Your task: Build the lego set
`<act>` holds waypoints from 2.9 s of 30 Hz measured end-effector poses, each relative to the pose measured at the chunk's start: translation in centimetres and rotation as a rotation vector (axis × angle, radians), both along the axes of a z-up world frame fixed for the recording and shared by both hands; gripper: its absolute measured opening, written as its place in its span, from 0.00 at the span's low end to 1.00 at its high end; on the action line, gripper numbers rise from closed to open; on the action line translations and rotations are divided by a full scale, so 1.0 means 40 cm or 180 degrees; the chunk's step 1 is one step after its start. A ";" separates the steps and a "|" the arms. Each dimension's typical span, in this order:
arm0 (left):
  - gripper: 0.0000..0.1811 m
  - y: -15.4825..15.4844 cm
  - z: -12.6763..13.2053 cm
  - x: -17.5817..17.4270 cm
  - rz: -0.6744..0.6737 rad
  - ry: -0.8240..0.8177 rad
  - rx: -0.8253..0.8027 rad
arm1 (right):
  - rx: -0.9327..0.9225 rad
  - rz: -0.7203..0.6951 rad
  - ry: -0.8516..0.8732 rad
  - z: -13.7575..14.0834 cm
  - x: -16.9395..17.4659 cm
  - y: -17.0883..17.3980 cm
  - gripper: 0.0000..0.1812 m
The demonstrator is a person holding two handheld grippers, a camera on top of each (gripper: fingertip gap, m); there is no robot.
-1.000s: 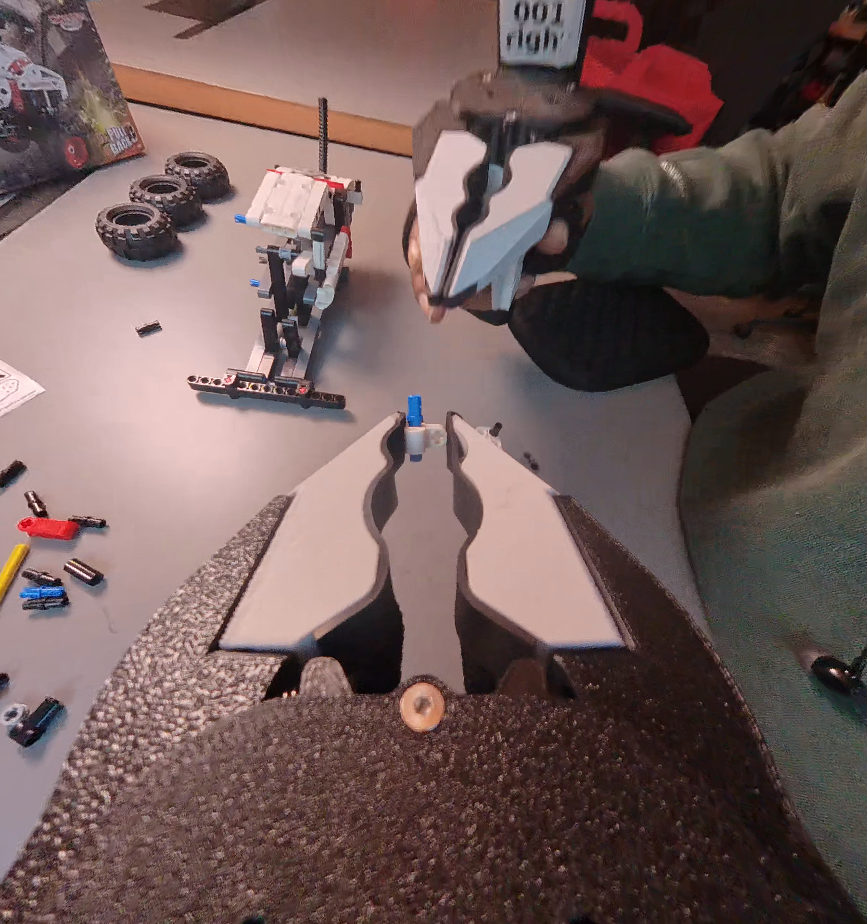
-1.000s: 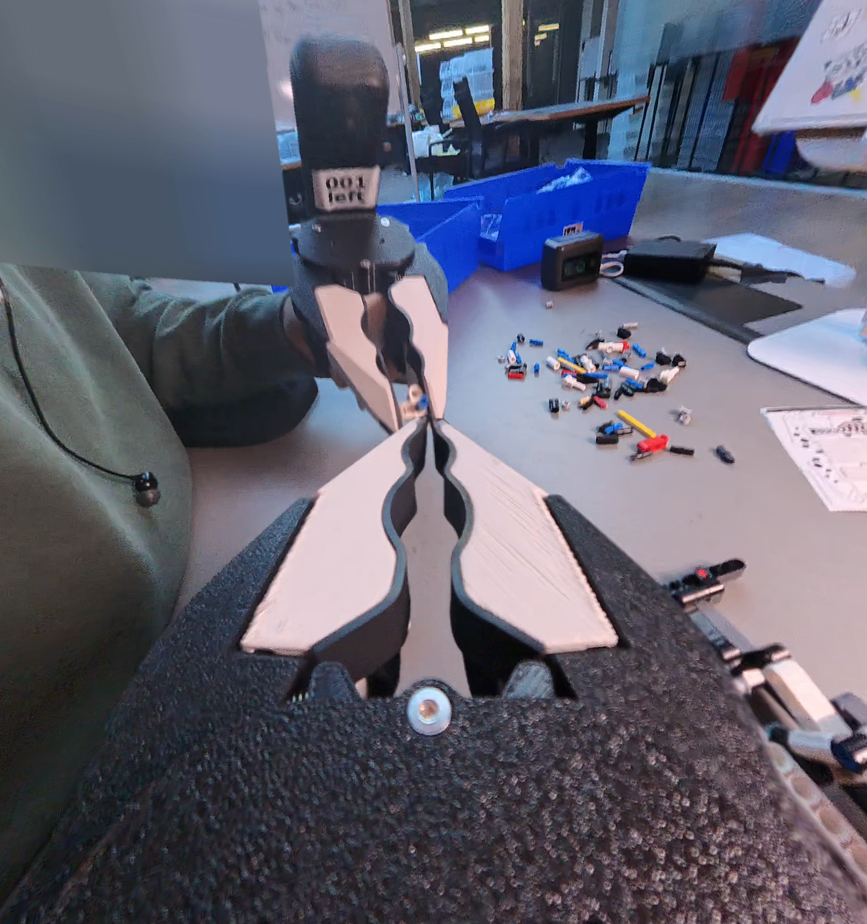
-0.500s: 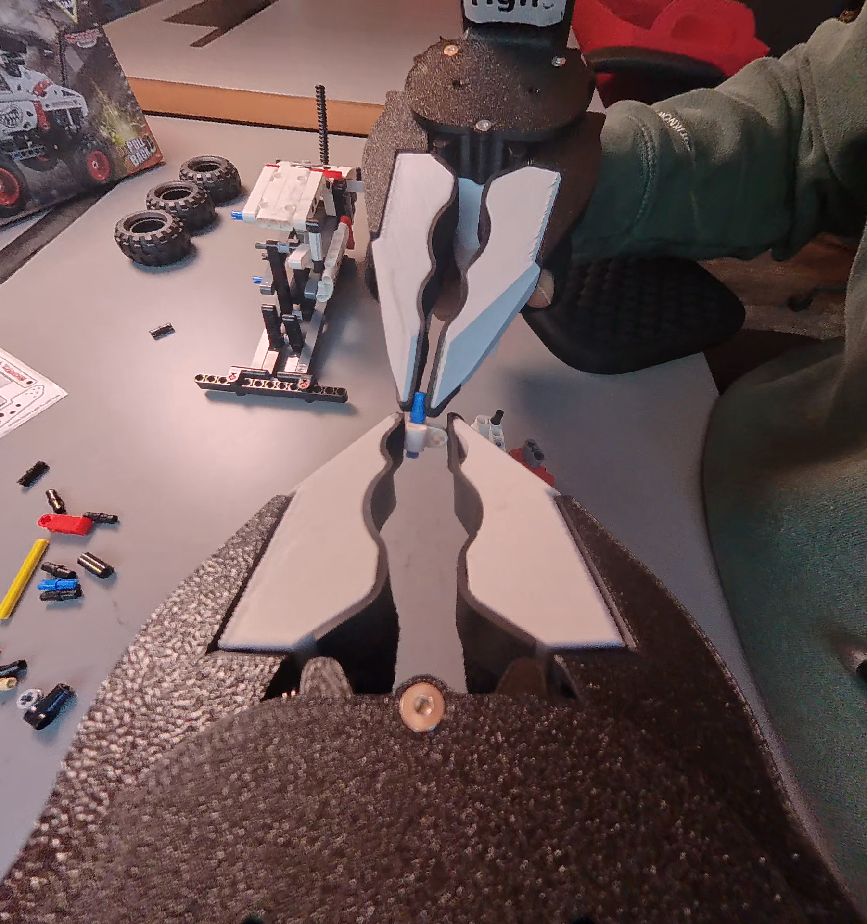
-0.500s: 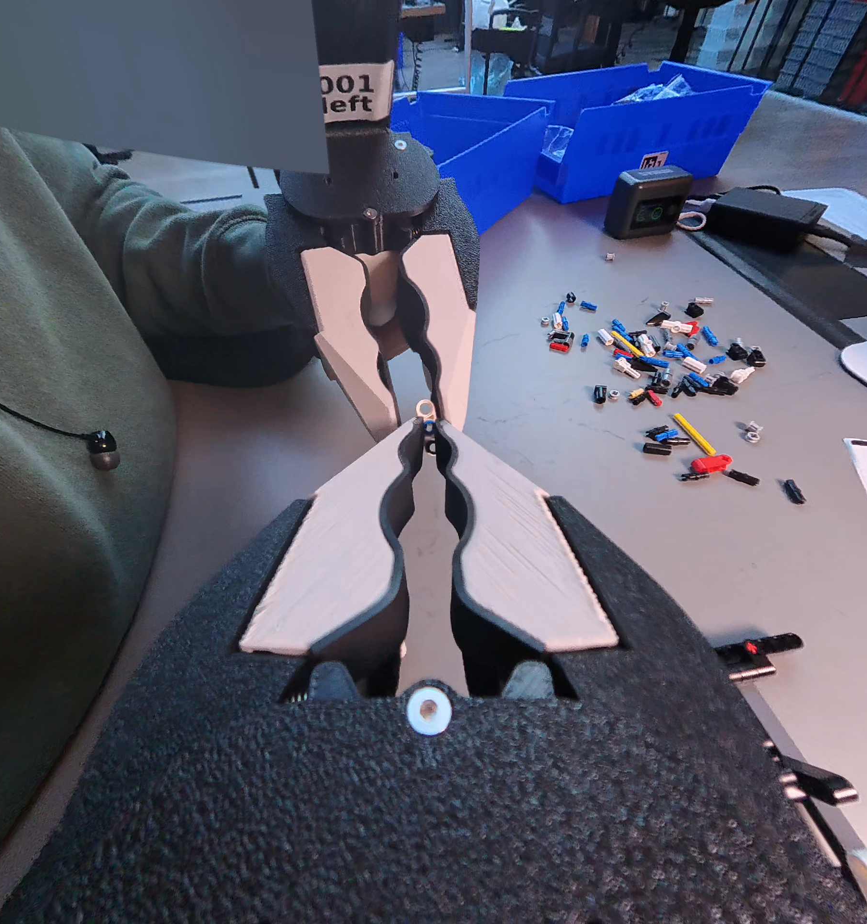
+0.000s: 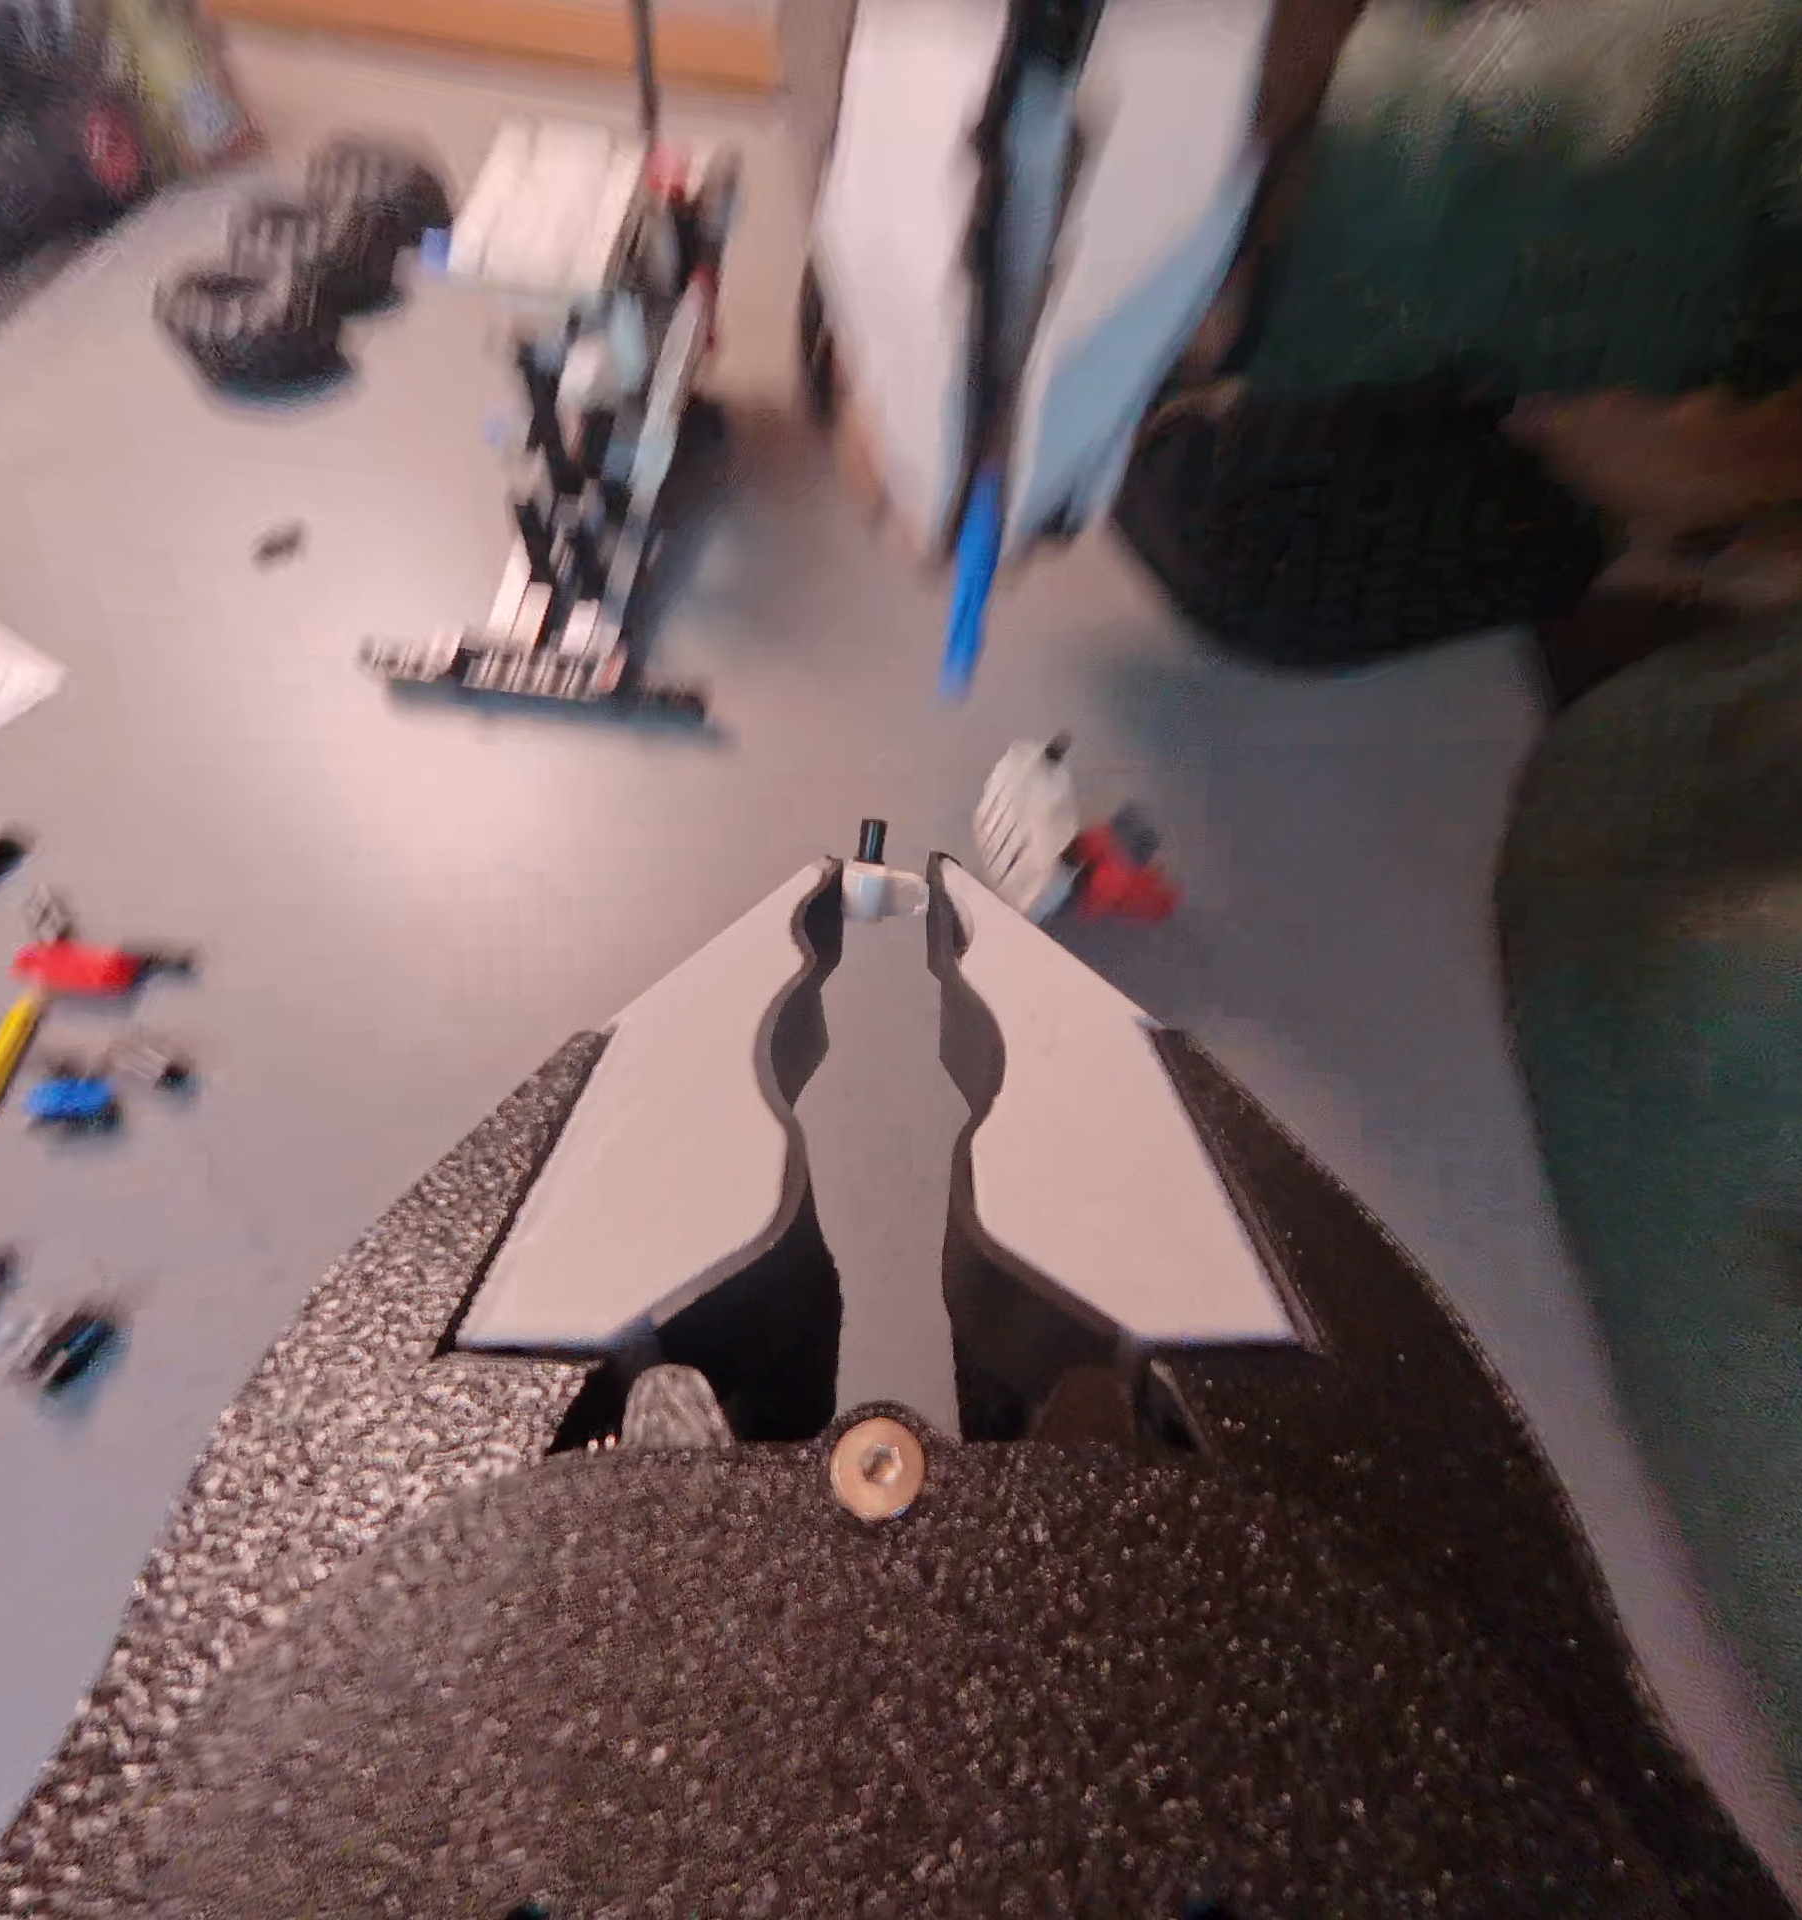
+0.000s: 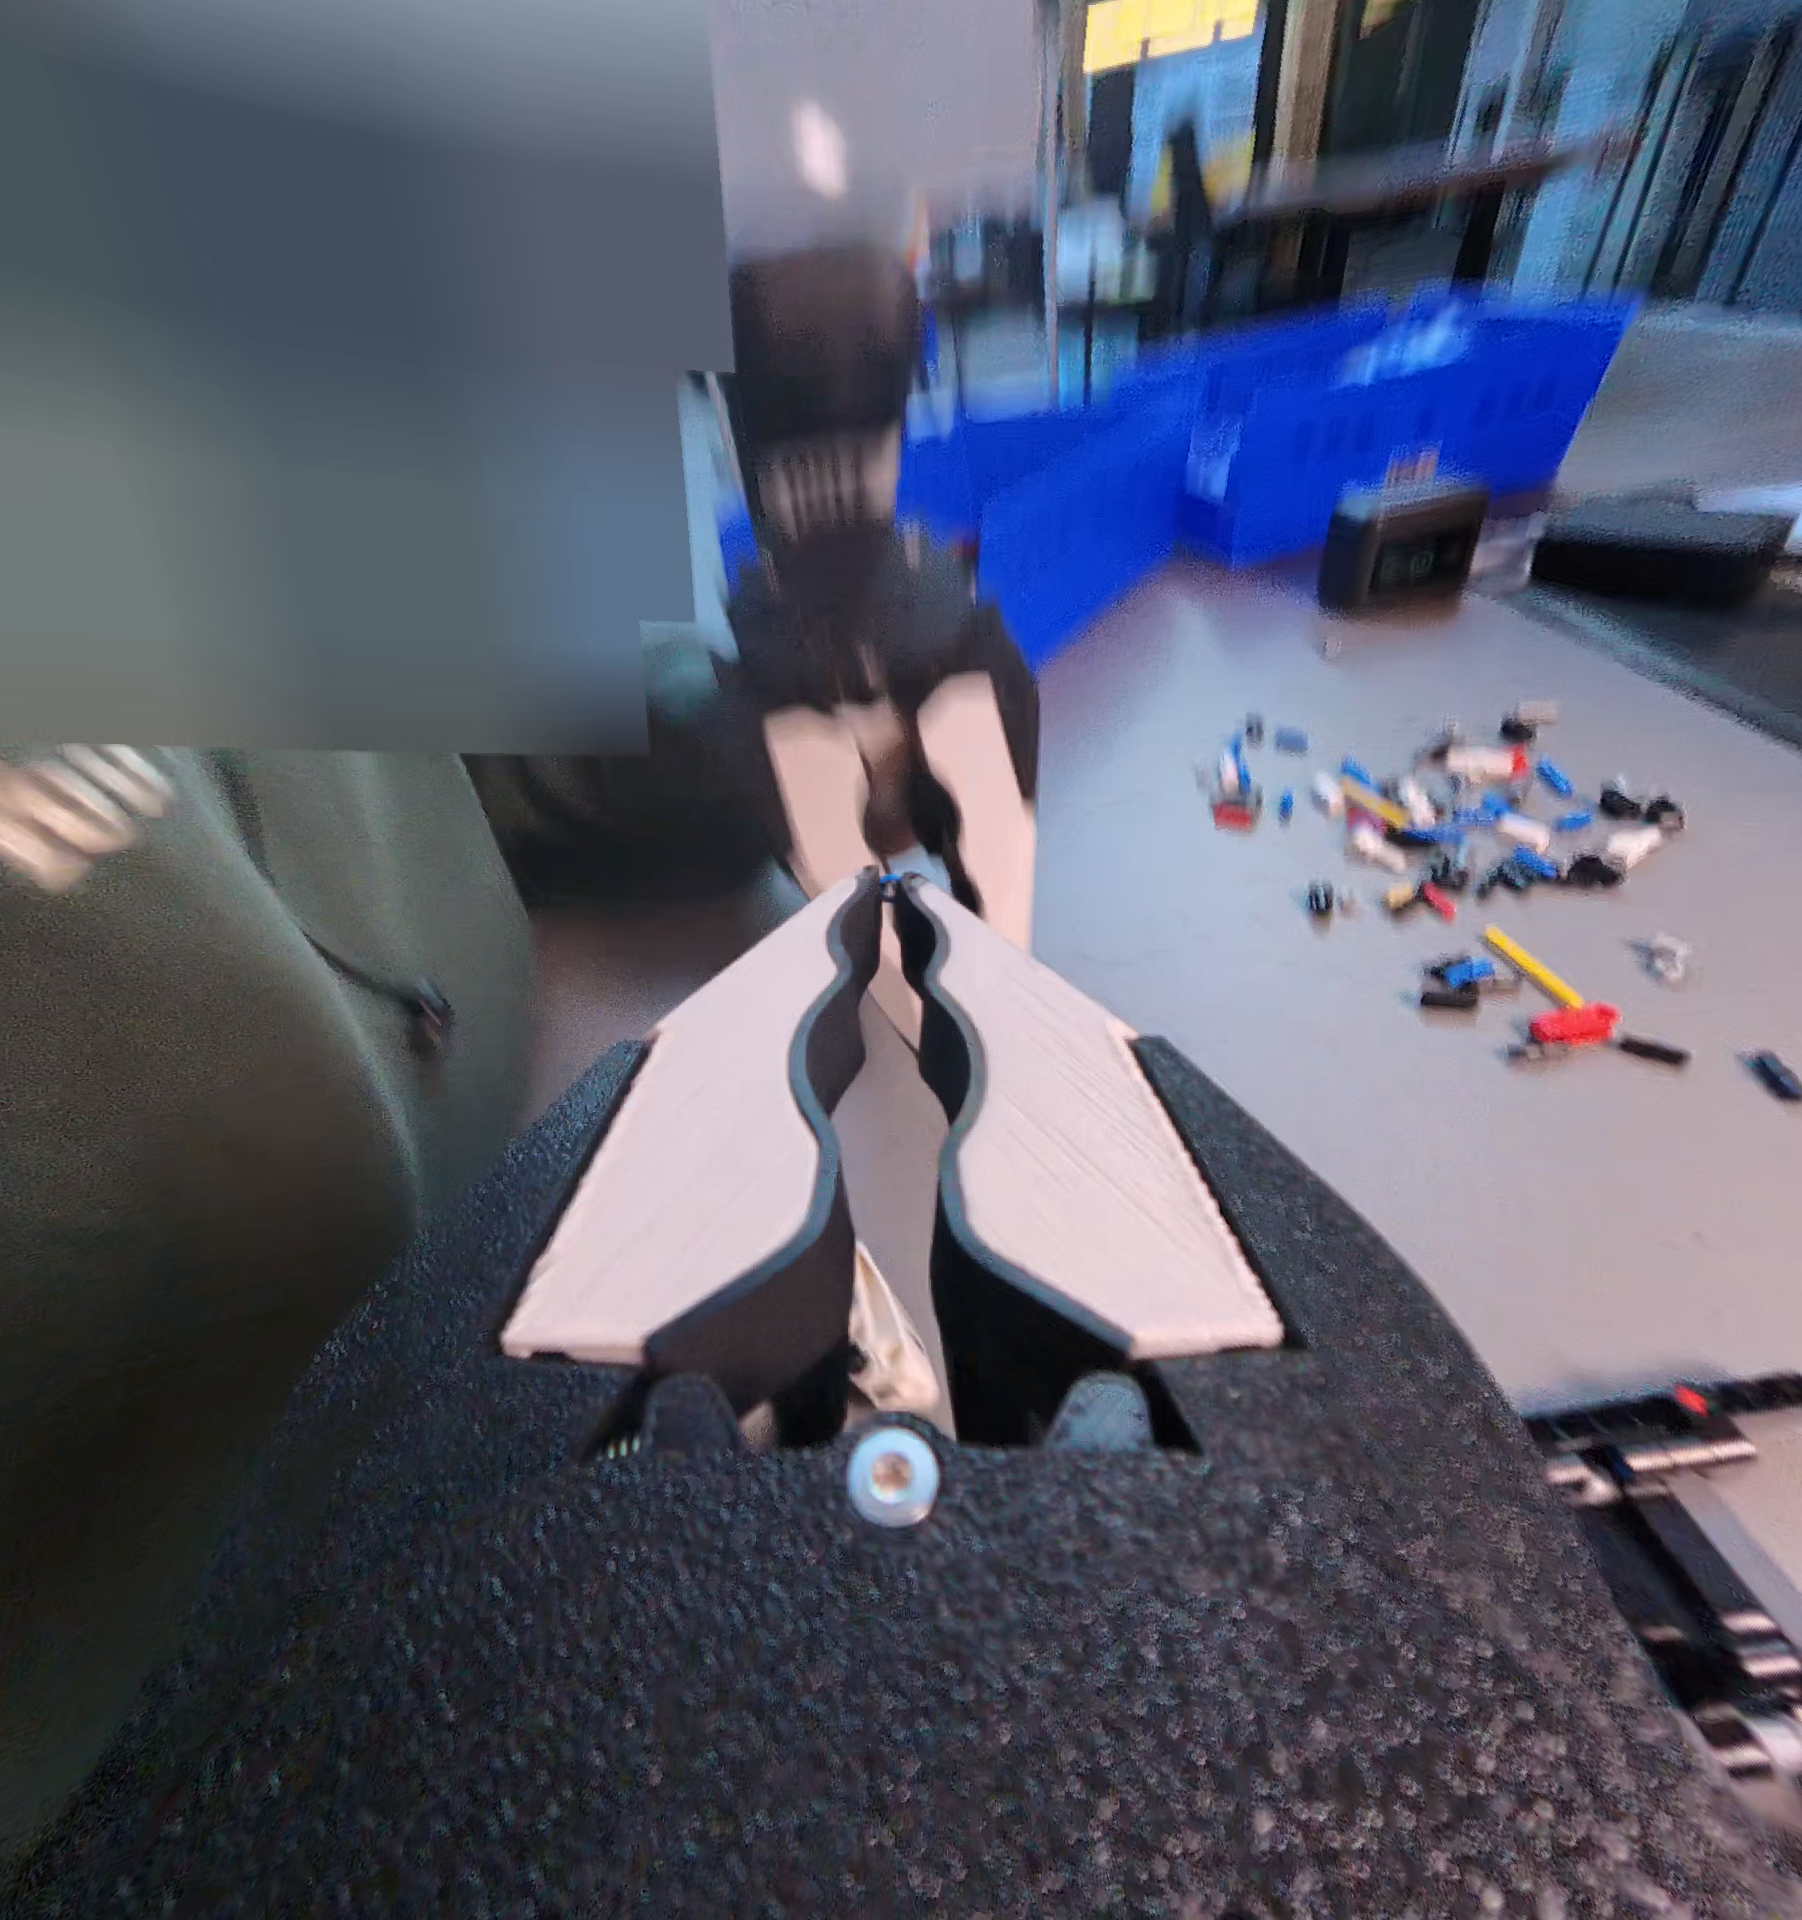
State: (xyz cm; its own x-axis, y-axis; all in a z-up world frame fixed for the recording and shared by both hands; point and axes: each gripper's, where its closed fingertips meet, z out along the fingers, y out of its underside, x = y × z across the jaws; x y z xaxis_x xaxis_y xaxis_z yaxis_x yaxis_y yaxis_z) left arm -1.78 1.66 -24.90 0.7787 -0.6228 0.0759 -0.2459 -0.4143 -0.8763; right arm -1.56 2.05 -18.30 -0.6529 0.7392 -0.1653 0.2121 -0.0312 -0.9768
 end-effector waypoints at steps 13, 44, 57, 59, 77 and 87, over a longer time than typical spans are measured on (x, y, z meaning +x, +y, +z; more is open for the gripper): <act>0.09 -0.004 0.075 -0.016 -0.0044 -0.0843 0.0503 | 0.2528 -0.0647 -0.0737 -0.327 0.021 0.148 0.04; 0.11 -0.055 0.113 0.100 -0.0430 -0.0399 0.0978 | 0.1453 -0.0189 -0.0186 -0.033 0.081 -0.039 0.02; 0.04 -0.043 0.038 0.113 -0.0427 -0.0097 0.0676 | 0.1708 -0.0085 -0.0390 -0.105 0.103 -0.029 0.07; 0.04 -0.042 0.030 0.115 -0.0445 -0.0097 0.0648 | 0.1683 -0.0038 -0.0443 -0.110 0.106 -0.033 0.15; 0.17 -0.023 -0.075 0.091 -0.0331 0.0068 -0.0038 | 0.2169 0.0223 -0.0816 -0.208 0.101 -0.020 0.09; 0.08 -0.018 -0.117 0.109 -0.0486 0.0311 -0.0276 | 0.2340 0.0339 -0.0933 -0.246 0.097 -0.028 0.09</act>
